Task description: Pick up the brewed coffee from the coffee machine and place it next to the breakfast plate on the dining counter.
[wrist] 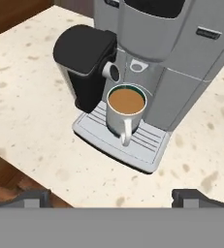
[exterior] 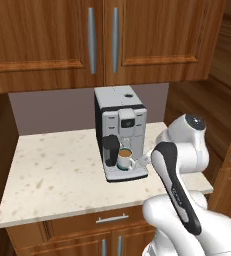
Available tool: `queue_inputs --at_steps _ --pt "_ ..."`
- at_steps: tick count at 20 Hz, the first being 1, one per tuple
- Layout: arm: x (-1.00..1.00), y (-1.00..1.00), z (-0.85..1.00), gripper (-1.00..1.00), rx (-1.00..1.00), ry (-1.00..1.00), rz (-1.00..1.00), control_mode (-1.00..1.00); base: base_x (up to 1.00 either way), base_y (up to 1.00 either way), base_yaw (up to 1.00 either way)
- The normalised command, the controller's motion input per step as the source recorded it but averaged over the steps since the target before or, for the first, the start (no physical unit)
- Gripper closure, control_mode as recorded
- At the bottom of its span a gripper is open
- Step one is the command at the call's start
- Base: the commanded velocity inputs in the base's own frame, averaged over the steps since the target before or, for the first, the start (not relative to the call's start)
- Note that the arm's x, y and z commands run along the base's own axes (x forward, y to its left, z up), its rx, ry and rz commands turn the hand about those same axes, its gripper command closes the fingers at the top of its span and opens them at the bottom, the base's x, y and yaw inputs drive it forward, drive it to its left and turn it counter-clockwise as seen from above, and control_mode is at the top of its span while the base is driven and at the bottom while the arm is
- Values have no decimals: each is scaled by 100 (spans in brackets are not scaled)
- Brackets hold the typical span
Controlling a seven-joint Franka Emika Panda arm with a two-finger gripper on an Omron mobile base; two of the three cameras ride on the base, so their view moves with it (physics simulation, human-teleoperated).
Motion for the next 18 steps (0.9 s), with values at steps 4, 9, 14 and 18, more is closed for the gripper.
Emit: queue_inputs --at_steps 4,9,14,18 --pt "1 0 -33 -100 0 0 1 -100 0 0 0" --pt "12 0 -13 -100 0 9 0 -100 0 0 0" --pt "17 0 -27 -100 0 3 0 -100 0 0 0" --pt "32 0 -43 -100 0 0 0 -100 0 0 0"
